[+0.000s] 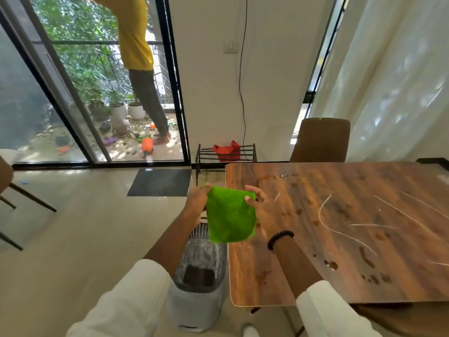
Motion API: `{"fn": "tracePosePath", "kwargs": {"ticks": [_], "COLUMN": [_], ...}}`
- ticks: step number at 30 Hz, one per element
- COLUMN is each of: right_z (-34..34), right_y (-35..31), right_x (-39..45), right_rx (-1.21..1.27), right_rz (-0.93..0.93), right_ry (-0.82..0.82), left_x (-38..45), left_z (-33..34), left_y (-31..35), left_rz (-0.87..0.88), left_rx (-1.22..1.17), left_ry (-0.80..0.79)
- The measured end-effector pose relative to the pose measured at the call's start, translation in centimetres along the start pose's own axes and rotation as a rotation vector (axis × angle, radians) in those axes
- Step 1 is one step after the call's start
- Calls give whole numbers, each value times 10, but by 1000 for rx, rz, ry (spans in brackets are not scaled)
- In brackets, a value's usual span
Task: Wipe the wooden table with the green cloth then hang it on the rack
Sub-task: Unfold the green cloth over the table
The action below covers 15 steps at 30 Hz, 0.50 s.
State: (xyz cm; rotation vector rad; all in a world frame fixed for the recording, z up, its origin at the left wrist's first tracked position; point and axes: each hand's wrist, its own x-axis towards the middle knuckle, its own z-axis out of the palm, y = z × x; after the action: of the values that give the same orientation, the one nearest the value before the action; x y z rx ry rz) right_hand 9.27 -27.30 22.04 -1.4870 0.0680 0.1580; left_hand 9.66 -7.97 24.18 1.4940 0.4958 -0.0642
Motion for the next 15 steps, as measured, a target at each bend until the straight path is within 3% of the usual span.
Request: {"fn": "tracePosePath", "kwargs": {"ticks": [5,8,11,15], "right_z": [-38,-63,-85,-117], "right_y": [-8,-12,-19,-27], "right_x": [16,31,40,49], "right_rx": [-239,-427,-357,-480], "right_rz": [31,-56,-101,-190], "right_ry": [-223,-246,-135,-59], "left_x": [-10,-7,-2,11], "left_z": [30,54,80,103], "left_y": [22,35,34,15], "left_rz": [130,194,229,141], "left_rx": [251,298,393,405], "left_ry": [-339,-290,-160,-275]}}
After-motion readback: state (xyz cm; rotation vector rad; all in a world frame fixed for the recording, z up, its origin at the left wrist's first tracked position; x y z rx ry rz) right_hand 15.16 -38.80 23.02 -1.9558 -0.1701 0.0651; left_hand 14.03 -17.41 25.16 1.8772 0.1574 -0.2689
